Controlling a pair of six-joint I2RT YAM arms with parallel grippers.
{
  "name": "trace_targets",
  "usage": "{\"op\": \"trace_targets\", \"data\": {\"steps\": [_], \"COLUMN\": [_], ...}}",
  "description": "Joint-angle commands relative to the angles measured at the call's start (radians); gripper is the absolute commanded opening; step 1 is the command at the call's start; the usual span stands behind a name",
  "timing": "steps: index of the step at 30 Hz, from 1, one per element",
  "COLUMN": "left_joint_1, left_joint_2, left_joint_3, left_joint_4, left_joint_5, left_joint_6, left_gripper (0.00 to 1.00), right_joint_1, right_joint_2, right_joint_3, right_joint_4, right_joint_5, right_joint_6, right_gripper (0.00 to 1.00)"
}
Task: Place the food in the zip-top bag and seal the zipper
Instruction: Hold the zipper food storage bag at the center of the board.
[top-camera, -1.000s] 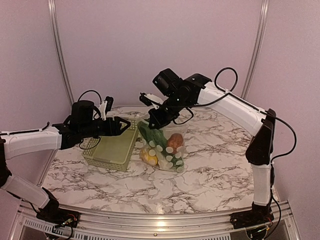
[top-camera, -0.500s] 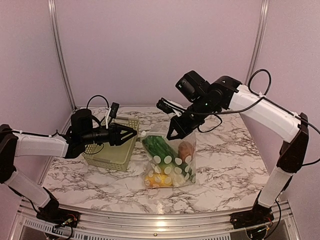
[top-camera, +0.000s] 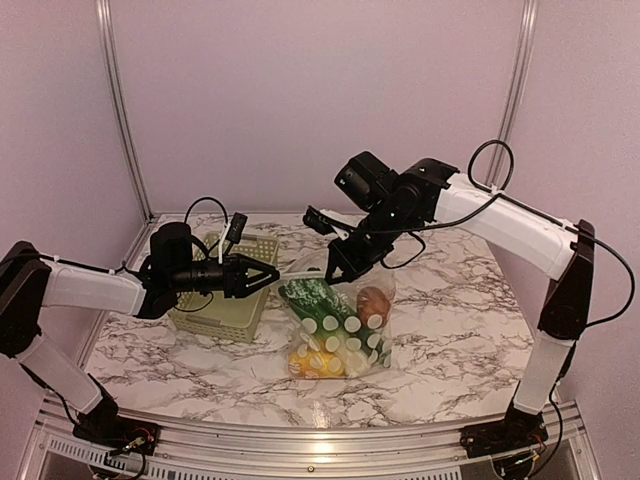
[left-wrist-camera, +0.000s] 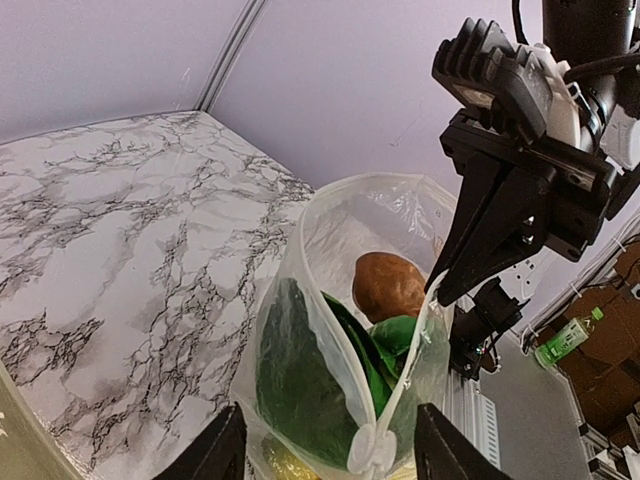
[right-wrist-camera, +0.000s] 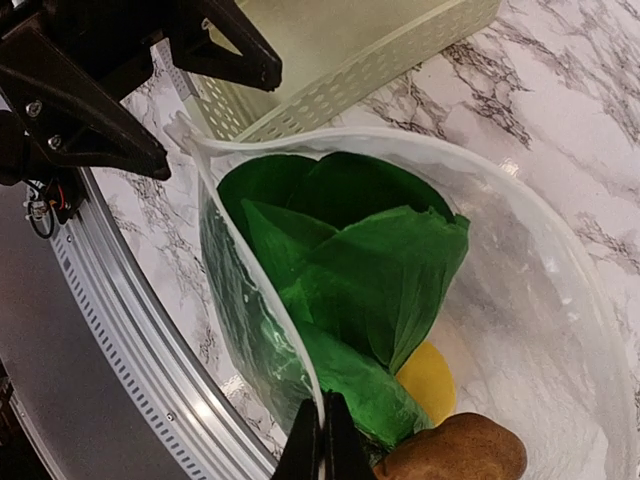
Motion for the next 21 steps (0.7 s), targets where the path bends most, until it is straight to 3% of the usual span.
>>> {"op": "trace_targets", "data": {"steps": [1, 14, 21], "left_joint_1": [-0.017, -0.032, -0.031], "left_joint_2": [0.001, 0.0, 0.026], "left_joint_3": [-0.014, -0.065, -0.061], "left_joint_4": [0.045, 0.075, 0.083], "left_joint_5": [0.036, 0.033, 0.005], "left_joint_6": [0.022, 0.044, 0.03], "left_gripper": [0.62, 0.56, 0.42], "right_joint_1": [0.005, 0.005, 0.007], "right_joint_2": [0.021, 0.055, 0.056], "right_joint_3": [0.049, 0.08, 0.086], "right_joint_4": [-0.004, -0.02, -0.024], "right_joint_5": [0.043, 0.062, 0.059], "right_joint_6": [-0.017, -0.024, -0.013], "right_gripper": [0.0, 0.0, 0.0]}}
